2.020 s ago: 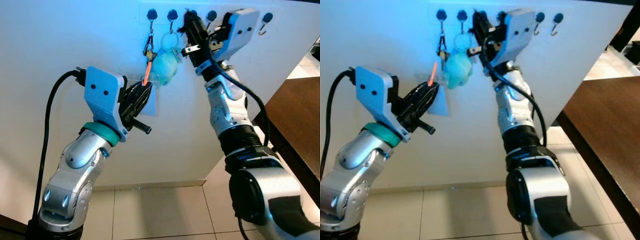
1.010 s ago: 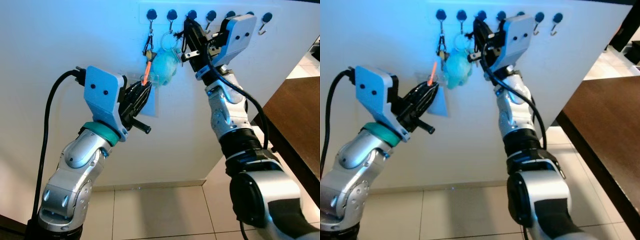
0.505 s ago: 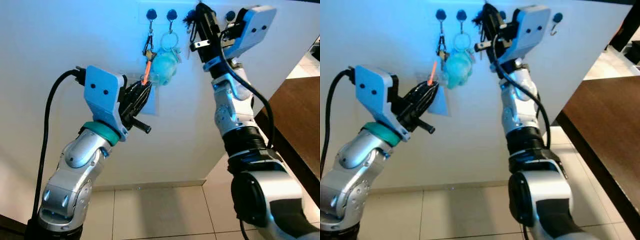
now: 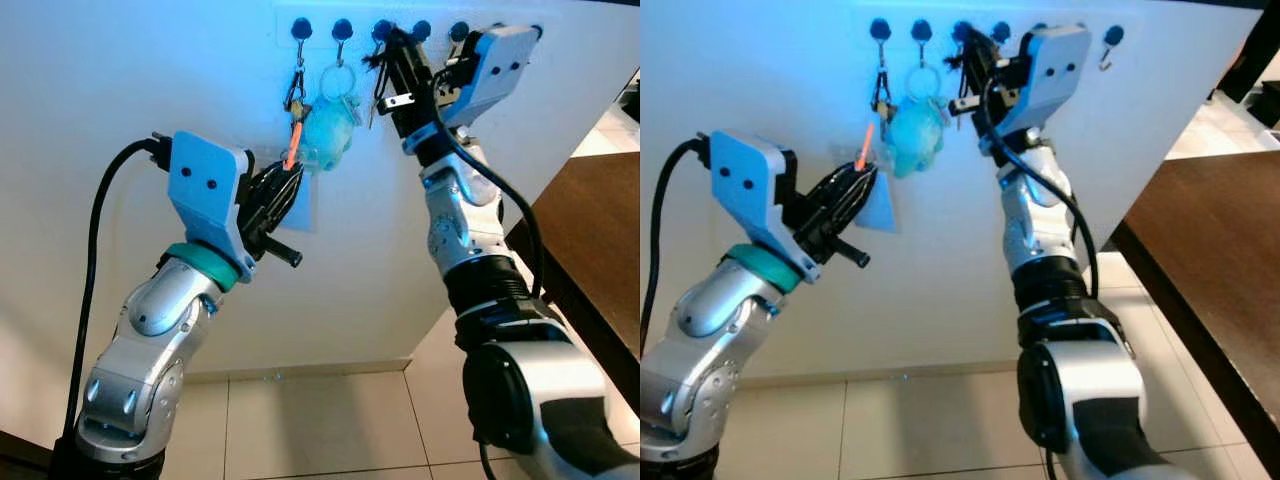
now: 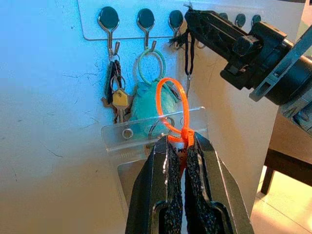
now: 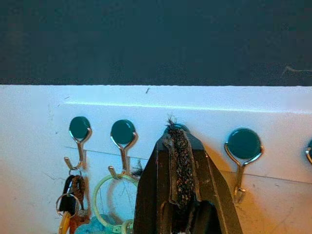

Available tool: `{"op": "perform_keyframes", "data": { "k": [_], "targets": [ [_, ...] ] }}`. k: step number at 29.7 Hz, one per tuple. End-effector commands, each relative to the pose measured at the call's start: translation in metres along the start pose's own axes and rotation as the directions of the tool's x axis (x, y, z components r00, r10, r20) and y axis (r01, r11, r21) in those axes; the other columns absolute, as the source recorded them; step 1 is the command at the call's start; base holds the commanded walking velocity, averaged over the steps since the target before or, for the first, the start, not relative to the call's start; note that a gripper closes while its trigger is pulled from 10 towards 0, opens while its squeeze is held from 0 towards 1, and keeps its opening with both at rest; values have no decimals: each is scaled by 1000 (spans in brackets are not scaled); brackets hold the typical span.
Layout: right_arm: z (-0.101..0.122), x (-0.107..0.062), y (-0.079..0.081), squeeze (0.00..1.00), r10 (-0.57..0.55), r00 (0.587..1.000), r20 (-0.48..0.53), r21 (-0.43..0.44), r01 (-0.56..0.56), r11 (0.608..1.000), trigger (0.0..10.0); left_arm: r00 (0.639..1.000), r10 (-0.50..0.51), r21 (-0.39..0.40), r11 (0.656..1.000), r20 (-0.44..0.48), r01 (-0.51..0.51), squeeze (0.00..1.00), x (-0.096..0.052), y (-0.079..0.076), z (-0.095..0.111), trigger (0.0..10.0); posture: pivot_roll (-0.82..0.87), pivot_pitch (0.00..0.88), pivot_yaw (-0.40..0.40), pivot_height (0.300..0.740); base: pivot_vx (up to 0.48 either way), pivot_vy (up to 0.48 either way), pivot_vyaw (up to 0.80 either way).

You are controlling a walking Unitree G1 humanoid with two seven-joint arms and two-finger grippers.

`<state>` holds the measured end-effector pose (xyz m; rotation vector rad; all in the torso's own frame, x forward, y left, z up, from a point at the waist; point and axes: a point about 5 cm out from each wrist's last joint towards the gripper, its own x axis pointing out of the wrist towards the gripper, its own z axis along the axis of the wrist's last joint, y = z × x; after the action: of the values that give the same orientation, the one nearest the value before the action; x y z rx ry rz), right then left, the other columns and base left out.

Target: Hang keys on a hook

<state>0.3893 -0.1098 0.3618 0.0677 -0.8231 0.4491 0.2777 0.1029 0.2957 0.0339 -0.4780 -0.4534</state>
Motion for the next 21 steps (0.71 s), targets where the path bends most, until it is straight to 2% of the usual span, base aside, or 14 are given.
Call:
{"op": "perform_keyframes", "data": {
  "k": [1,13,21],
  "targets": [
    [0,3,5,0,19,1000,0,15,-19,1000,10000,1000,-20,0,1000,7,20,0,-1,-4,2,10000,108,145,59,740,0,0,0],
    [0,8,13,0,64,998,1,26,-64,998,10000,1000,-19,0,1000,8,19,0,0,-5,2,10000,111,151,56,740,0,0,0],
    [2,10,12,0,65,998,5,24,-65,998,10000,1000,-17,-1,1000,7,17,0,0,-4,2,10000,110,154,56,740,0,0,0]
  ]
}}
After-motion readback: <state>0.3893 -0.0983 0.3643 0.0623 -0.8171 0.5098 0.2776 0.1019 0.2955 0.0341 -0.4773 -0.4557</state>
